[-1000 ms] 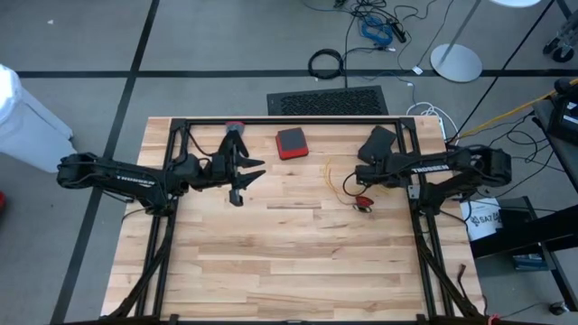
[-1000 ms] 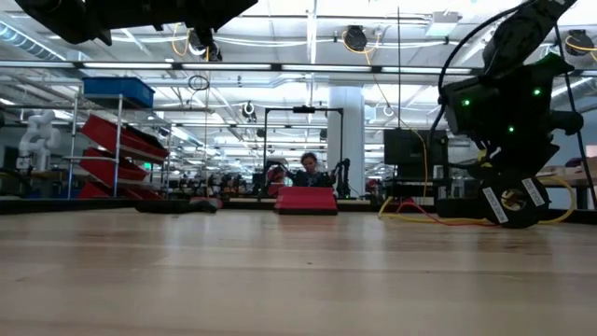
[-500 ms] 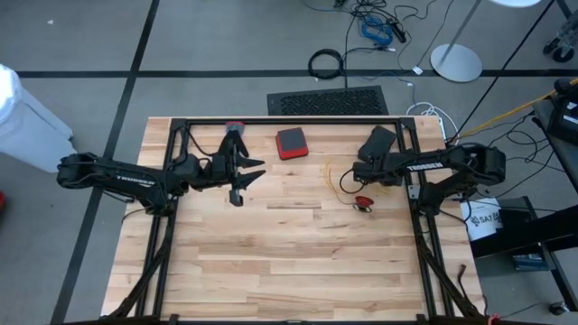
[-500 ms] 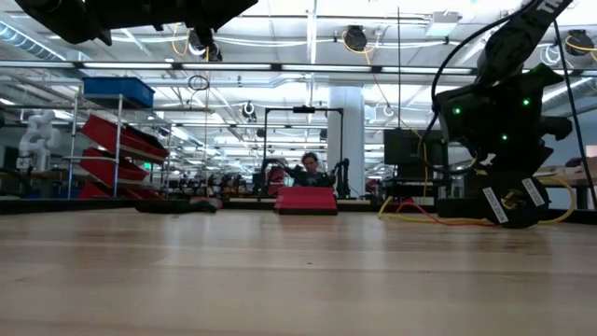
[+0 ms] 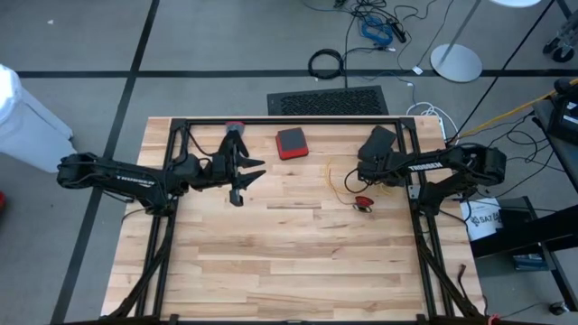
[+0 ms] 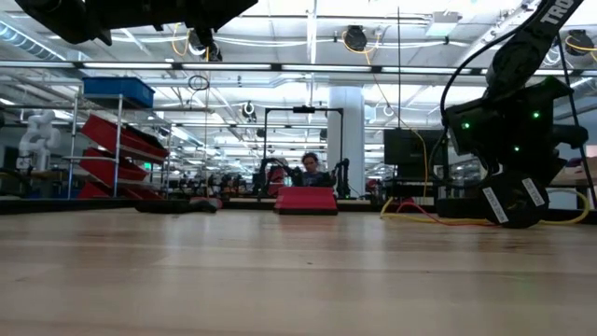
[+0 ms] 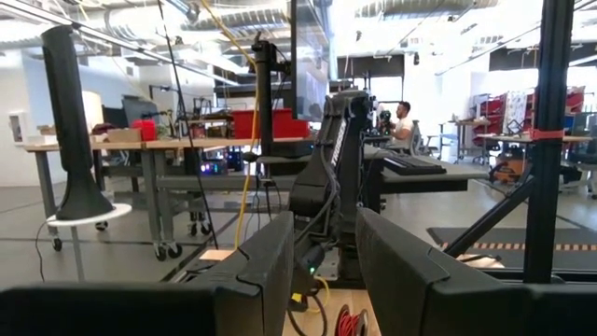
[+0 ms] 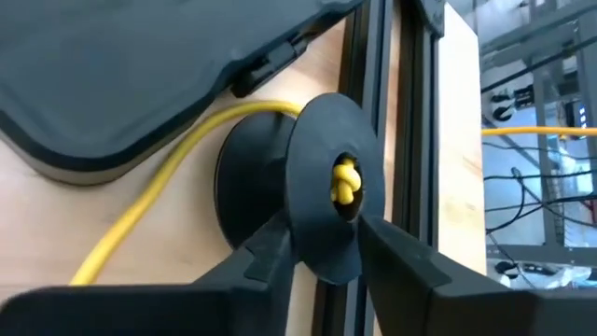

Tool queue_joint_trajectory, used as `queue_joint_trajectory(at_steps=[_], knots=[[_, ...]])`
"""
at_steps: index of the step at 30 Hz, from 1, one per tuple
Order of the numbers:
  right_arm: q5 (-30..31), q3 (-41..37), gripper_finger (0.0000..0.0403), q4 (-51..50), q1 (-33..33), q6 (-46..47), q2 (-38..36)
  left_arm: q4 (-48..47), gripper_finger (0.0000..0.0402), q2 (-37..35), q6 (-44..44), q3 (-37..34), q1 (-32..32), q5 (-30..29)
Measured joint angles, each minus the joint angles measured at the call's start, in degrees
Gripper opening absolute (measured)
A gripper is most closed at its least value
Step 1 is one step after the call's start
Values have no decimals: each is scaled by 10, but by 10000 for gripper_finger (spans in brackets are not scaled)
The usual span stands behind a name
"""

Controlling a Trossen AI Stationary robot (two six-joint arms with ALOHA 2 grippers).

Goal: Coil cords
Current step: Coil the yellow wire onto the spool

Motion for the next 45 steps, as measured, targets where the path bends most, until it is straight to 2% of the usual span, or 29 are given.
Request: queue_joint_trajectory(at_steps=[5,7,11,17,25,32,45], knots=[[21,0,25,3,0,-13,0,0,127,0,0,0,0,0],[26,0,8,2,0,-18,0,0,127,0,0,0,0,0],[24,0,4,2,4,-15,0,0,127,0,0,0,0,0],[0,0,2,-19,43,23,0,0,127,0,0,0,0,0],[-33,18,1,-106,124,131,0,0,127,0,0,0,0,0],[-27,50,1,-182,184,199,0,0,127,0,0,0,0,0],[1,153,1,-172,300,189,0,-1,127,0,0,0,0,0]])
